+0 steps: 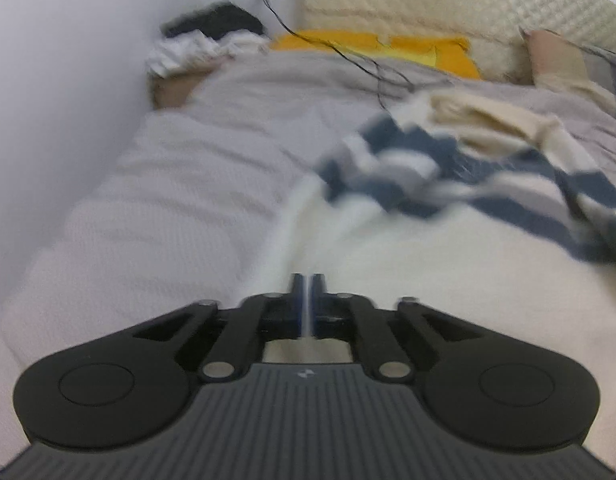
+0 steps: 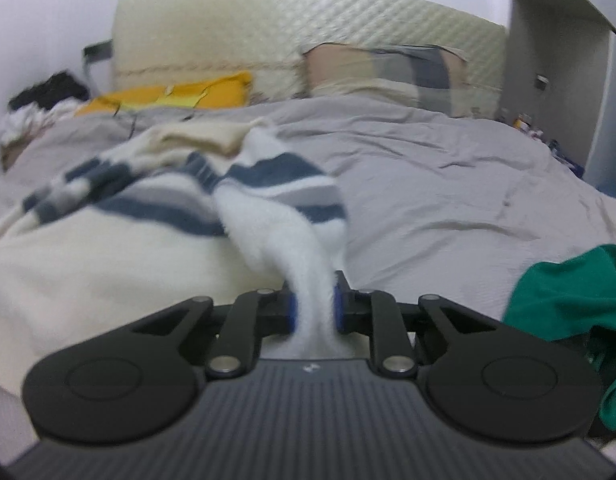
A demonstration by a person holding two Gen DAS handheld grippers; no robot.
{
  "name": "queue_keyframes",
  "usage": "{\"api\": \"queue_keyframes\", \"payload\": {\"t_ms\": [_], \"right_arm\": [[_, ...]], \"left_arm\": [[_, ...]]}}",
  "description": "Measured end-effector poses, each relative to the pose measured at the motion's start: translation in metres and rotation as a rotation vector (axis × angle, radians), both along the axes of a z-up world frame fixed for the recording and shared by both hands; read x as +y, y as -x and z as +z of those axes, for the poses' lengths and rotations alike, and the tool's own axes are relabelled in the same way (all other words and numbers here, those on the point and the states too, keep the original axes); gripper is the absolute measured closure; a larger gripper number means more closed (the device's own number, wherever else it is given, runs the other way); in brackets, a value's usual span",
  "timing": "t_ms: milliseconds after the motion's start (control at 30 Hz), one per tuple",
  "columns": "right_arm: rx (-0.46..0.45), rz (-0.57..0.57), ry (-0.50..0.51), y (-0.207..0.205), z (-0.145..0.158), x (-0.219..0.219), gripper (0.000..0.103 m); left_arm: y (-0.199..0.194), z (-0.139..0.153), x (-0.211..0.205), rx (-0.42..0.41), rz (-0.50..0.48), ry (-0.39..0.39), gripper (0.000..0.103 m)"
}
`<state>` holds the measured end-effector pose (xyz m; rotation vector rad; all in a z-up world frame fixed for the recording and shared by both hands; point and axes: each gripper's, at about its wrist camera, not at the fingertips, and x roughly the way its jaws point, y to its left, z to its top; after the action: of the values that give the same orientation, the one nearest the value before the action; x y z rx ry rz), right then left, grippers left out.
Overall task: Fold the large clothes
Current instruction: 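Grasp the blanket edge with both grippers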
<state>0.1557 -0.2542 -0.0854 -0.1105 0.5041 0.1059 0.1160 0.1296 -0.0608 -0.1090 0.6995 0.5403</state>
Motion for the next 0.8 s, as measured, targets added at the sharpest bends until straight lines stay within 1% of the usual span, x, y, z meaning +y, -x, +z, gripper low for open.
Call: {"api": "queue_keyframes", "payload": {"t_ms": [67,167,267,333,400,433,500,567,600,667,767,800], "right_arm": [[-0.01,-0.02,-0.017,-0.009,0.011,-0.013,0.084],[-0.036,-0.042,-0.025,-0.028,0.032,-0.032,0.084],[-0.049,-0.079,-0.047,-0.057,0.055,-0.057,0.084],[-0.073,-0.102,-0.028,-0.08,0.071,-0.073,0.084],[-0.093,-0.124,-0.005,-0.098,0.083,-0.088,0.084],[-0.099,-0.135,0.007,-0.11,0.088,-0.097,0.084],[-0.101,-0.158,0.039,-0.133,0.093,-0.115,0.084],[-0.085,-0.195,0.091,-0.161,0.09,-0.132,0.084],[-0.077,-0.214,0.102,-0.171,0.086,-0.14,0.084],[-0.037,-0.276,0.09,-0.199,0.075,-0.162,0.084],[0.022,-0.381,0.031,-0.23,0.046,-0.195,0.084],[0.049,-0.415,0.008,-0.237,0.033,-0.205,0.084]], "left_arm": [[0.001,0.023,0.015,-0.032,0.003,-0.07,0.103],[-0.003,0.056,0.046,-0.061,0.032,-0.129,0.103],[-0.015,0.086,0.079,-0.086,0.063,-0.165,0.103],[-0.027,0.102,0.1,-0.108,0.08,-0.184,0.103],[-0.038,0.11,0.12,-0.13,0.069,-0.131,0.103],[-0.044,0.11,0.127,-0.134,0.046,-0.091,0.103],[-0.057,0.103,0.135,-0.116,0.015,-0.032,0.103],[-0.066,0.086,0.14,-0.102,-0.037,0.085,0.103],[-0.069,0.074,0.14,-0.091,-0.059,0.14,0.103],[-0.075,0.051,0.136,-0.044,-0.09,0.207,0.102],[-0.078,0.018,0.13,0.047,-0.158,0.335,0.102],[-0.074,0.009,0.125,0.072,-0.171,0.356,0.099]]}}
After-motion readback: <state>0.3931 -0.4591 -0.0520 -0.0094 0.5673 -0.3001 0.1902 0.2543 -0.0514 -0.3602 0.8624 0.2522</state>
